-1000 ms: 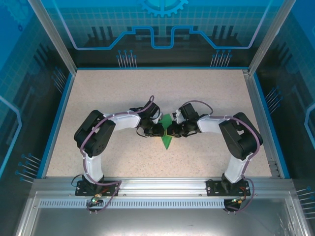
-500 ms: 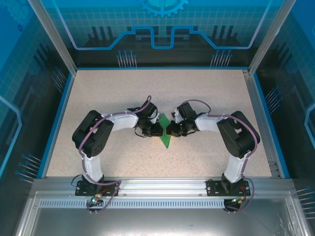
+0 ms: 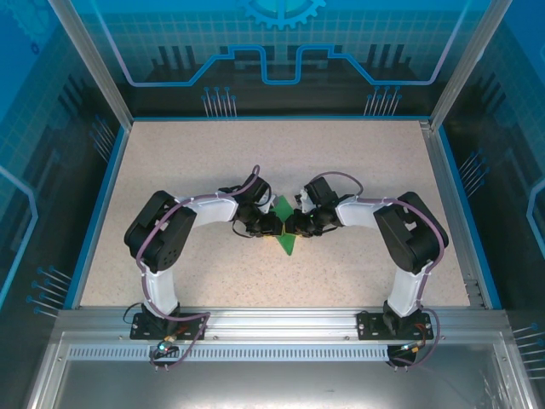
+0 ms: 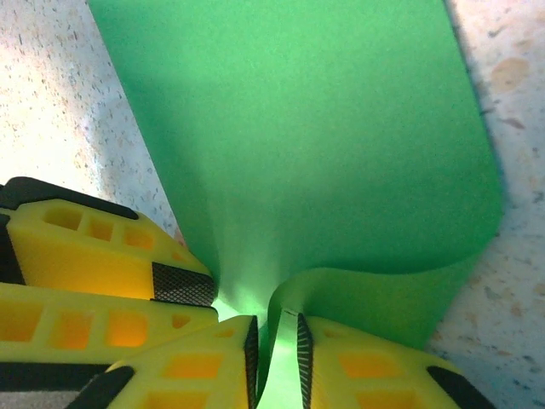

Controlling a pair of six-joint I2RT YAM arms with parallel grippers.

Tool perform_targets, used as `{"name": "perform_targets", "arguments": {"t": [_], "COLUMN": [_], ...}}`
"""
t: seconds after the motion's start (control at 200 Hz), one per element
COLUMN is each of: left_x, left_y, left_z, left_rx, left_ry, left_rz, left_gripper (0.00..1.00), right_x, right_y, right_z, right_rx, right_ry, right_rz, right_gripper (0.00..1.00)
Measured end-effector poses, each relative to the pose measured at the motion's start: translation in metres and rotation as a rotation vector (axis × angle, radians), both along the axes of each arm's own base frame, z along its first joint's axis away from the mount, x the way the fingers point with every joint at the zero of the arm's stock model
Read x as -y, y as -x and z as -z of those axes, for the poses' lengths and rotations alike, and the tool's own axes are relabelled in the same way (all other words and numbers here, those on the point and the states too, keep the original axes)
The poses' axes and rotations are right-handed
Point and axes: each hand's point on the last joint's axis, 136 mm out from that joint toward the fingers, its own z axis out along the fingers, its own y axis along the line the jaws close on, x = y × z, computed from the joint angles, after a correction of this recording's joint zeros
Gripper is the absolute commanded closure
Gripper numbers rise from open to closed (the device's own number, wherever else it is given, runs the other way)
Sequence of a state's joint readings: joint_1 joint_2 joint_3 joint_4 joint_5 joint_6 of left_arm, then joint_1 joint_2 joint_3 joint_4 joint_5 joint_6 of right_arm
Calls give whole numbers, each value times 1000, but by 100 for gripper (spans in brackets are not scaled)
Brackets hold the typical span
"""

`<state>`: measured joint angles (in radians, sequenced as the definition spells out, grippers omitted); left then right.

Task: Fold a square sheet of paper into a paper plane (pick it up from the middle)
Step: Third fold the triangle at the center of the table.

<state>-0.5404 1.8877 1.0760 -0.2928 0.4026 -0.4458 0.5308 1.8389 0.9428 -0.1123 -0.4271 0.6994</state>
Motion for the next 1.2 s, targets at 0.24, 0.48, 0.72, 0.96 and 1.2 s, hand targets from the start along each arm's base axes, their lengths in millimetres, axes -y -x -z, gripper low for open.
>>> {"name": "perform_targets", "arguments": {"t": [0.24,0.48,0.72,0.96,1.2], "left_x": [-4,-10,-13,-15,-15], "left_y": [-1,-1,1,0,-4], "left_z": [0,-4,-8,-10,-22], "left_rx": [-9,8,12,29,71], "left_ry": [22,34,55,74,104], "left_rz": [-9,-25,-51,-62,-76], "left_gripper": [74,72,65,62,61], "right_x": [-2,-6,-8,-9,-10], "right_y": [-1,-2,-5,-6,-6], "right_z": [-2,-6,-7,-7,-9], "right_rx": [3,7,11,10,9], "right_ry": [-10,-32,-46,-72,-98], "right_rz": [-3,-9,3,25,45], "right_gripper": [66,59,57,57,54]}}
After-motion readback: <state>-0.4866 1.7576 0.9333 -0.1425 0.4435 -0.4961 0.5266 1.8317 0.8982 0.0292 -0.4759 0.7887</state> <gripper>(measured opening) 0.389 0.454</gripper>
